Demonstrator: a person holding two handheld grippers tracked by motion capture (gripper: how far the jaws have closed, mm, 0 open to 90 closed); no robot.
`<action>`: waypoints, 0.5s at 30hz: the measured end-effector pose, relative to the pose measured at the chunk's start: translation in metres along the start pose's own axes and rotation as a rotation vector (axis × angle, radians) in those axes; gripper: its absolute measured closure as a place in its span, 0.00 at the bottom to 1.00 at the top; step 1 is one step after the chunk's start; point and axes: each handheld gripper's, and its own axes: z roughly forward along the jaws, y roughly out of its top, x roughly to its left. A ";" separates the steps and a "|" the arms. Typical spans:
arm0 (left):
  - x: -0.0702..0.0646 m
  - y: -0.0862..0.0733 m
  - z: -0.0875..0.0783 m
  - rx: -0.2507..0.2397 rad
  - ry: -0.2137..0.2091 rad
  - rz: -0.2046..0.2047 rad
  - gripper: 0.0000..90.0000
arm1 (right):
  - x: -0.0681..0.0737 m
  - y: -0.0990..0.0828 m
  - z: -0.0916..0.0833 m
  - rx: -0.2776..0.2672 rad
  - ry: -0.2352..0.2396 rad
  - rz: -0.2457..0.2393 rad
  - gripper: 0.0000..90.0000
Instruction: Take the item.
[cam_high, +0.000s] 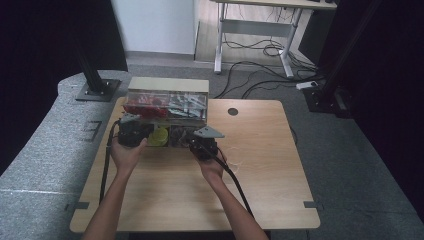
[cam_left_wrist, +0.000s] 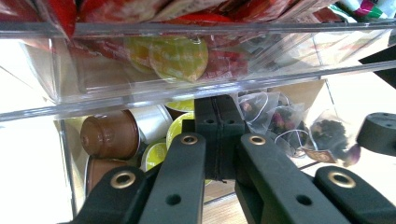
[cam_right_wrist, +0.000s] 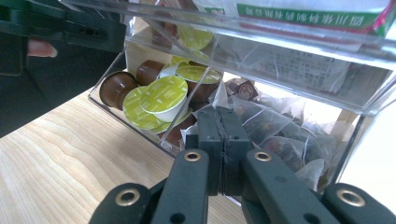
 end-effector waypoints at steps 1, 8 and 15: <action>0.000 0.000 0.000 0.001 0.000 0.001 1.00 | 0.000 0.000 -0.002 -0.002 0.001 0.000 0.99; 0.000 0.000 0.001 0.002 0.000 -0.001 1.00 | -0.001 0.001 -0.013 -0.016 0.010 -0.005 0.99; -0.001 0.000 0.001 0.003 0.001 -0.002 1.00 | -0.005 0.001 -0.023 -0.027 0.013 0.005 0.99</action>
